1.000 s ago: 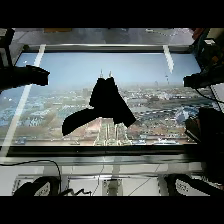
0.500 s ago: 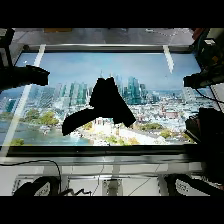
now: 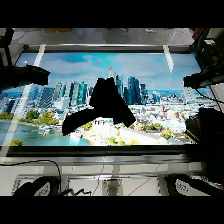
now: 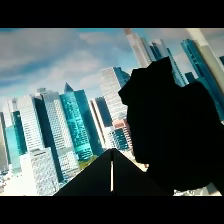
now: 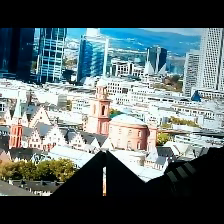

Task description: Fold the clothes and pants, and hang the long-sleeved shirts on hangers.

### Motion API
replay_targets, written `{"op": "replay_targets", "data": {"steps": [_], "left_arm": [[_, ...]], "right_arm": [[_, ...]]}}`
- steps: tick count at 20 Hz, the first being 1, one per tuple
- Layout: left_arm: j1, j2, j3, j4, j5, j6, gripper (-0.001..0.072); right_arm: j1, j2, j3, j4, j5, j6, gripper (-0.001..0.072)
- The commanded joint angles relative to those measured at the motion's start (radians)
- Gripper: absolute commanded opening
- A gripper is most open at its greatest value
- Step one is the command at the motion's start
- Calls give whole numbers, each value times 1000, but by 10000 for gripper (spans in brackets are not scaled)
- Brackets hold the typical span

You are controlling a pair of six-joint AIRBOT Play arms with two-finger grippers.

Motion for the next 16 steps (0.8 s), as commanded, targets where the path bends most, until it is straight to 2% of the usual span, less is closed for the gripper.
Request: {"op": "replay_targets", "data": {"steps": [1,3,5,9,11,14,16], "left_arm": [[0,-1,0,-39,39,1,12],[0,-1,0,-31,92,1,12],[2,-1,0,-24,153,1,11],[32,0,-69,148,119,0,10],[79,0,-172,161,71,1,9],[163,3,-377,119,49,8,9],[219,6,-513,-9,49,75,9]], "right_arm": [[1,-1,0,38,-14,17,27],[1,-1,0,43,-13,76,27],[1,-1,0,44,15,80,27],[1,-1,0,64,-1,188,27],[1,-2,0,104,-39,222,27],[2,-2,-1,247,-16,165,27],[19,-3,-1,329,53,74,27]]}}
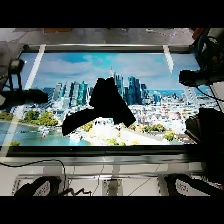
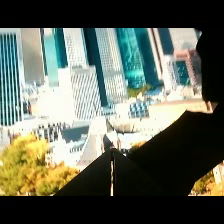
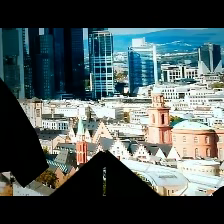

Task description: Fold the clothes and pants, and hang the long-sleeved shirts on hangers.

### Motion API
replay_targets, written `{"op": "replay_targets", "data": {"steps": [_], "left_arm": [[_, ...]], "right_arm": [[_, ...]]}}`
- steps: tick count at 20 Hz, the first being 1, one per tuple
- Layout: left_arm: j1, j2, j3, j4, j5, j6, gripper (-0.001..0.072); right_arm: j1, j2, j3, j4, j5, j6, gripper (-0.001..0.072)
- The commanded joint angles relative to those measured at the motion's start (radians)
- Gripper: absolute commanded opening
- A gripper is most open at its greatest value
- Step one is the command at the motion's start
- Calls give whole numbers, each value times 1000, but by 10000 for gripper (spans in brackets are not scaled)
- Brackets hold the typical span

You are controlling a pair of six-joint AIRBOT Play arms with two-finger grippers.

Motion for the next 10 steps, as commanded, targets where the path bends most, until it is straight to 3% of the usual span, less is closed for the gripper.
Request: {"op": "replay_targets", "data": {"steps": [1,3,4,5,6,10], "left_arm": [[97,5,-229,-172,-19,79,10],[137,5,-337,-260,-24,80,12],[151,5,-380,-270,-33,79,72],[163,5,-410,-269,-45,79,264],[179,5,-435,-269,-62,79,373],[266,4,-467,-253,-129,40,372]], "right_arm": [[31,-3,-1,157,88,-120,27],[77,-6,-21,202,85,-131,27],[105,-9,-34,207,75,-131,27],[134,-10,-54,204,53,-132,27],[158,-10,-76,204,30,-135,27],[230,-10,-174,200,-56,-139,27]]}}
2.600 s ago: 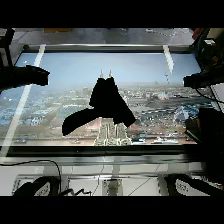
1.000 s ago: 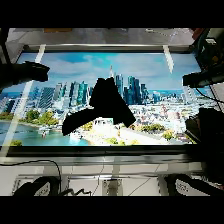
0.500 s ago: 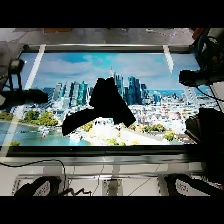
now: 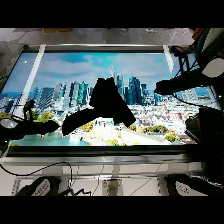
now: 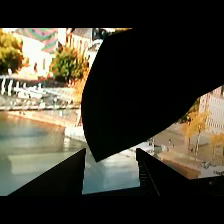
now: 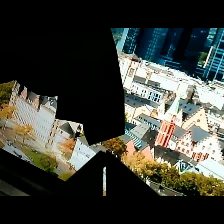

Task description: Fold the clothes and pants, and hang the long-sleeved shirts on hangers.

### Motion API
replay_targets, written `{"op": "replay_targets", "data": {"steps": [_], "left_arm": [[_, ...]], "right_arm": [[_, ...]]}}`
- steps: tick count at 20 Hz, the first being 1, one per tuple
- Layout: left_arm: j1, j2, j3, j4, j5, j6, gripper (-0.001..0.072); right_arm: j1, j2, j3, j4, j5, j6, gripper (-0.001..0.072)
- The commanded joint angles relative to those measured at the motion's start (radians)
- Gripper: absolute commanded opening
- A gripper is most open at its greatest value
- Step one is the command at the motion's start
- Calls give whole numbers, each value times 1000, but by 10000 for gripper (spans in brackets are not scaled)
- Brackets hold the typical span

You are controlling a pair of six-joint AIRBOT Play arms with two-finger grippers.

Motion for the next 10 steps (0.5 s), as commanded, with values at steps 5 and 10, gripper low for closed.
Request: {"op": "replay_targets", "data": {"steps": [5,10], "left_arm": [[120,-6,-42,2,-95,-51,561],[92,-115,-42,-80,-98,67,582]], "right_arm": [[65,-6,-94,11,-142,-11,27],[65,-6,-94,12,-263,-11,28]]}}
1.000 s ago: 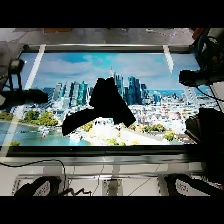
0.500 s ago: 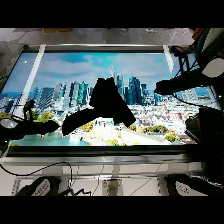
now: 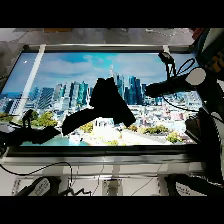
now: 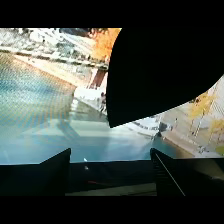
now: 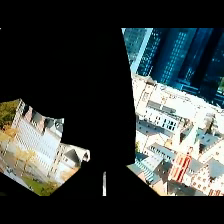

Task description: Fold the clothes and pants, and hang the long-sleeved shirts on hangers.

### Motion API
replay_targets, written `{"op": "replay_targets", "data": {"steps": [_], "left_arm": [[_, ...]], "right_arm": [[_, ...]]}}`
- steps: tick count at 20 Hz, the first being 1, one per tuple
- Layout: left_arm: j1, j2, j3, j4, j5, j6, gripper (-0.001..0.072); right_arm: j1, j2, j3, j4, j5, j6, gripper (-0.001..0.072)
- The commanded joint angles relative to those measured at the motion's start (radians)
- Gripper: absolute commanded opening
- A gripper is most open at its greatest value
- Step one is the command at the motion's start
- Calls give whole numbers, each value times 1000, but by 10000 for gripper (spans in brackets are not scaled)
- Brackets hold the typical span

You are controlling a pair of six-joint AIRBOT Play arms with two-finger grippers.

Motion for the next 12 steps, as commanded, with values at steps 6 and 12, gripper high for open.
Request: {"op": "replay_targets", "data": {"steps": [6,12], "left_arm": [[-4,-220,-1,-135,42,294,500],[-4,-285,-1,-308,43,499,349]], "right_arm": [[3,-1,-4,-1,-87,-1,28],[3,-1,-4,-6,-88,-1,28]]}}
